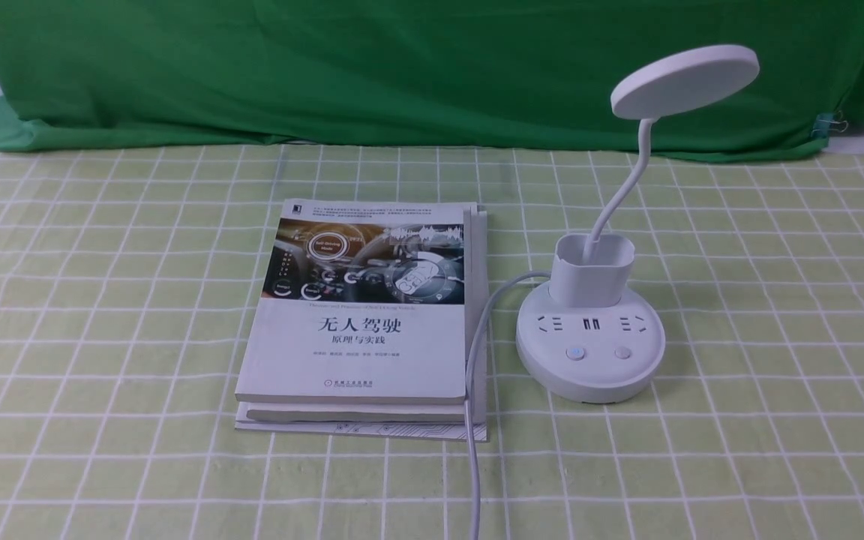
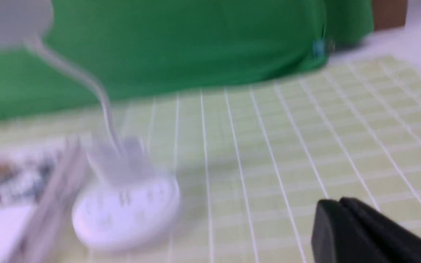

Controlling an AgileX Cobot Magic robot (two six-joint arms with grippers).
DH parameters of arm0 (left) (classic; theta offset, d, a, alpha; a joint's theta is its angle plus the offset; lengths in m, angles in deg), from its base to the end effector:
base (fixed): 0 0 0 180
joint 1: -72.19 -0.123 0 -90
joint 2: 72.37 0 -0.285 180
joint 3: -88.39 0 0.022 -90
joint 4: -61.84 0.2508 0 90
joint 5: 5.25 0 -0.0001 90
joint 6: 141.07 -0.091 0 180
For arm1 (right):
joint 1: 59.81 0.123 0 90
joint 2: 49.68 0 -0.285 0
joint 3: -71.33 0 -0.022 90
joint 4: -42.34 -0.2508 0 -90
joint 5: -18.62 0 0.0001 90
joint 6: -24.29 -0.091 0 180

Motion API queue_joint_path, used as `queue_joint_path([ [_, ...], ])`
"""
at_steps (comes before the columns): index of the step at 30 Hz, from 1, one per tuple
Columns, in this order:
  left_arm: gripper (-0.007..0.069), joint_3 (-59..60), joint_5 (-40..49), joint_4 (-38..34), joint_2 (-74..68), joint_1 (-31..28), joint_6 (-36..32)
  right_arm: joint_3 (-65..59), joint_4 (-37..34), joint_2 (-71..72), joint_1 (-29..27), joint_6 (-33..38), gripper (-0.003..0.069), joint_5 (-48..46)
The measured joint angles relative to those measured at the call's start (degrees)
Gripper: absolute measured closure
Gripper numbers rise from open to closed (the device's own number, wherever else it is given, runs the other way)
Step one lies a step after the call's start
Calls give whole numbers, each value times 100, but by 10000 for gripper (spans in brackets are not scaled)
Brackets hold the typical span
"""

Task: Turn on the table lamp on the green coffee tablecloth with your hand.
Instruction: 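Press the button on the base of the white desk lamp with the right gripper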

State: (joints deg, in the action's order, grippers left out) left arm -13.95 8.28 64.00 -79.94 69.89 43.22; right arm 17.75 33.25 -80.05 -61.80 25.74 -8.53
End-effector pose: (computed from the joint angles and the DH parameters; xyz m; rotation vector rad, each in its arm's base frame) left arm 0.0554 0.0030 0.1894 -0.0740 1.7219 0.0090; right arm 0.0862 0.0036 0.2831 0.0977 1.9325 0.1240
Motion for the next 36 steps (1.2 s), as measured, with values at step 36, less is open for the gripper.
queue_joint_path([
  [36, 622, 0, 0, 0, 0, 0, 0, 4402, -843, -7734, 2047, 1756, 629, -1443],
])
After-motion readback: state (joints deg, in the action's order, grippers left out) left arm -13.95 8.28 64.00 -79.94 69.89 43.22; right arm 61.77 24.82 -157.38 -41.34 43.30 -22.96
